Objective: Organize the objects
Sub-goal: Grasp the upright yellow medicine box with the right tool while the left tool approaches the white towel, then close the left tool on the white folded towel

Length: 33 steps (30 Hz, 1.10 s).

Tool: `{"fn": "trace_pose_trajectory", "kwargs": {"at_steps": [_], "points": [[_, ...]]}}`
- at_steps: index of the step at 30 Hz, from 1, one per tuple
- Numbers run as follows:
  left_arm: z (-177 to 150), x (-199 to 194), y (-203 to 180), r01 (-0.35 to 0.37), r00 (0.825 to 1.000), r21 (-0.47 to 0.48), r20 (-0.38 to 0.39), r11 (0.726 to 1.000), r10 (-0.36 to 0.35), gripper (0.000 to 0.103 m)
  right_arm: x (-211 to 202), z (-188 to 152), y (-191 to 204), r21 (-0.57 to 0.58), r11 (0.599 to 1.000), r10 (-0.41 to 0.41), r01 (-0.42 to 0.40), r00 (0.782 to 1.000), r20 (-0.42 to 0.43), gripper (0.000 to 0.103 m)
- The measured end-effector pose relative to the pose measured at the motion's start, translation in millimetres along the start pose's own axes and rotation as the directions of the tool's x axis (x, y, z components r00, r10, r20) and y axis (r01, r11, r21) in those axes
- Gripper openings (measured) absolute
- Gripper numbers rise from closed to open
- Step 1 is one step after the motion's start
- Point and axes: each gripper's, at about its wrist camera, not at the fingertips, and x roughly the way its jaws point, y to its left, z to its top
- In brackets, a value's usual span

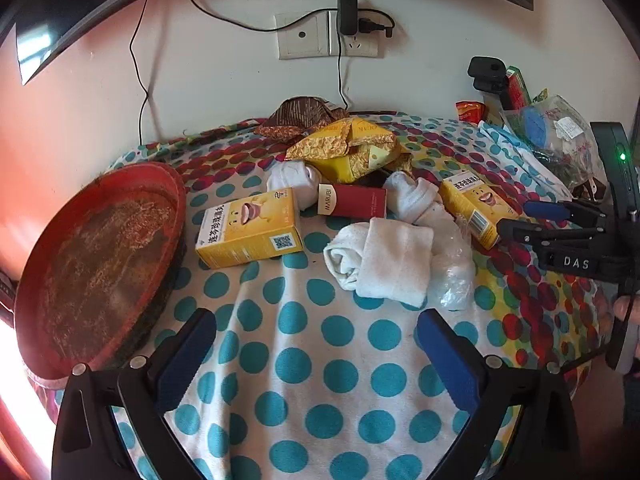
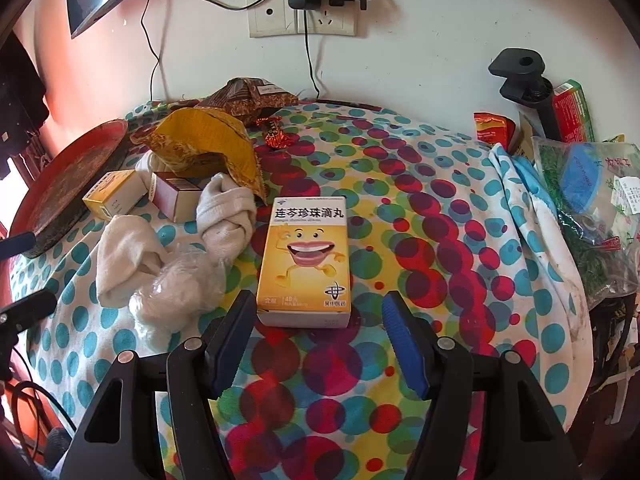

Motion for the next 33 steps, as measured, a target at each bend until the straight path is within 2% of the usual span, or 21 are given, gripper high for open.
{"fn": "trace_pose_trajectory", "kwargs": {"at_steps": [5, 12, 13, 15, 23, 27, 33], "points": [[9, -1, -2, -0.019, 0.999, 0.055, 0.035, 0.998, 0.017, 0.103, 3, 0, -3, 0.008, 1.000, 0.029, -0.029, 1.000, -0.003, 0.063], [23, 23, -27, -0.029, 1.000, 0.128, 0.012, 0.991, 0.027, 0.103, 17, 3, 12, -0.029, 0.999, 0.039, -0.039, 0.999, 0.003, 0.064], [24, 25, -30, -0.025, 1.000, 0.136, 0.013, 0.990, 0.024, 0.103, 18, 5, 13, -0.032, 0.999, 0.037, -0.037, 0.999, 0.005, 0.062], [25, 29, -35, -0.019, 1.000, 0.150, 0.013, 0.989, 0.017, 0.103, 23, 8, 12, -0.030, 0.998, 0.047, -0.047, 0.999, -0.005, 0.049], [29, 48, -43, -0.004, 1.000, 0.149, -0.024, 0.989, 0.007, 0.103, 22, 5, 1, 0.031, 0.996, 0.088, -0.089, 0.996, 0.016, 0.049], [29, 63, -50, -0.033, 0.998, 0.162, -0.038, 0.986, 0.040, 0.103, 19, 2, 0, 0.034, 0.996, 0.083, -0.084, 0.996, 0.024, 0.049], [31, 80, -49, -0.045, 0.994, 0.119, -0.093, 0.992, 0.056, 0.103, 19, 1, 3, 0.018, 0.998, 0.064, -0.064, 0.998, 0.020, 0.049]]}}
